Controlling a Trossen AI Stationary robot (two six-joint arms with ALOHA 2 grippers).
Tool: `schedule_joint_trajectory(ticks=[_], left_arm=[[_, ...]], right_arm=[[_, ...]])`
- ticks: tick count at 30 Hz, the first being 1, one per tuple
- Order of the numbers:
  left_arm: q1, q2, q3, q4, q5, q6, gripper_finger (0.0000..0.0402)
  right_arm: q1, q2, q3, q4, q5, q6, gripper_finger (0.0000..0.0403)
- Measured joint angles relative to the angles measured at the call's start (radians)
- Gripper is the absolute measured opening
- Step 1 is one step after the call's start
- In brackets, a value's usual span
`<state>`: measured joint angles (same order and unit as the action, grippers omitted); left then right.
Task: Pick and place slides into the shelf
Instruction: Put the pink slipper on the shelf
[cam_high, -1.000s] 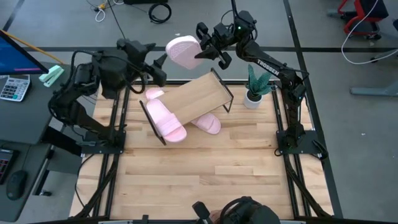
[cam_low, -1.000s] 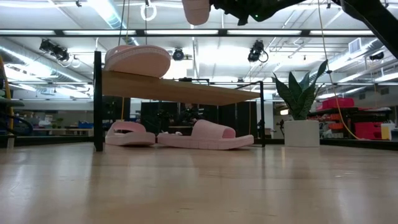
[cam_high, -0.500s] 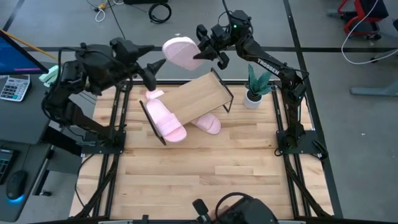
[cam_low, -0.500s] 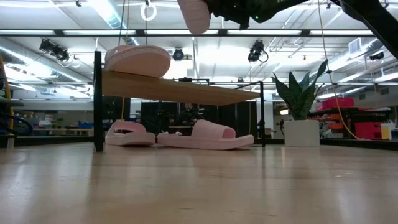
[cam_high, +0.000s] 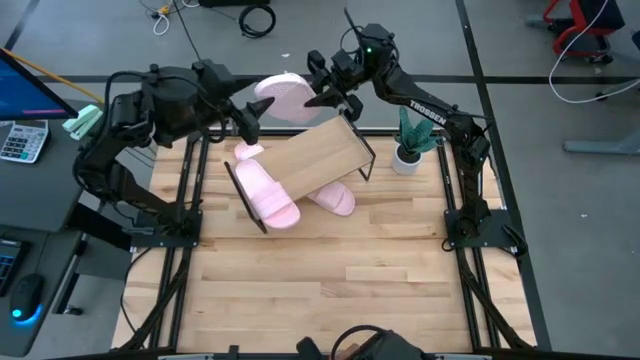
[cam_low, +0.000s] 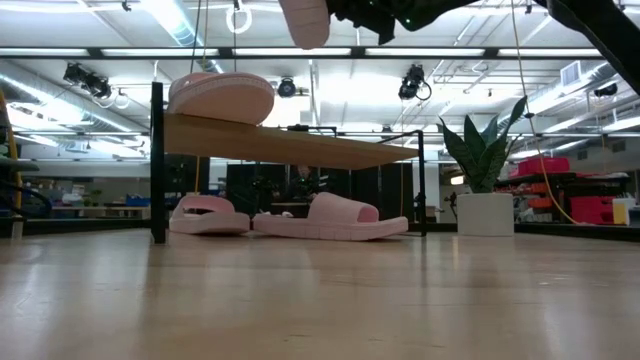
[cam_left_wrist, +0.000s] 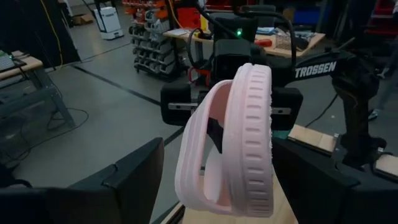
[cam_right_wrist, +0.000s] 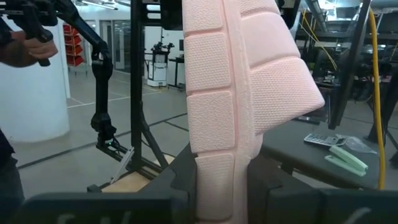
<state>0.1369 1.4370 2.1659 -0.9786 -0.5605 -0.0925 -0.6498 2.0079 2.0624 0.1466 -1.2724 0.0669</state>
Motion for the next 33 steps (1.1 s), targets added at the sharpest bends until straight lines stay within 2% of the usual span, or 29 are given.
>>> schedule_joint_trajectory(ticks=[5,9,21,24,28,33], left_arm=[[0.002,0.005,0.0,-0.002,0.0,-0.001,0.0282],[0.002,0.003,0.0,-0.001,-0.002,-0.005,0.0248],[0.001,0.003,0.0,-0.025,0.01,-0.007,0.008],[0.001,0.003,0.0,-0.026,0.011,-0.007,0.0051],[0.011,0.003,0.0,-0.028,0.007,-0.004,0.0049],[0.023,0.001,0.0,-0.05,-0.004,-0.002,0.0066]], right_arm=[[0.001,0.0,0.0,-0.062,0.015,-0.032,0.0078],[0.001,0.0,0.0,-0.102,0.017,-0.051,0.0078],[0.011,0.0,0.0,-0.104,0.041,-0.064,0.0083],[0.013,0.0,0.0,-0.104,0.05,-0.064,0.0092],[0.013,0.0,0.0,-0.104,0.064,-0.064,0.0124],[0.013,0.0,0.0,-0.102,0.07,-0.052,0.0187]])
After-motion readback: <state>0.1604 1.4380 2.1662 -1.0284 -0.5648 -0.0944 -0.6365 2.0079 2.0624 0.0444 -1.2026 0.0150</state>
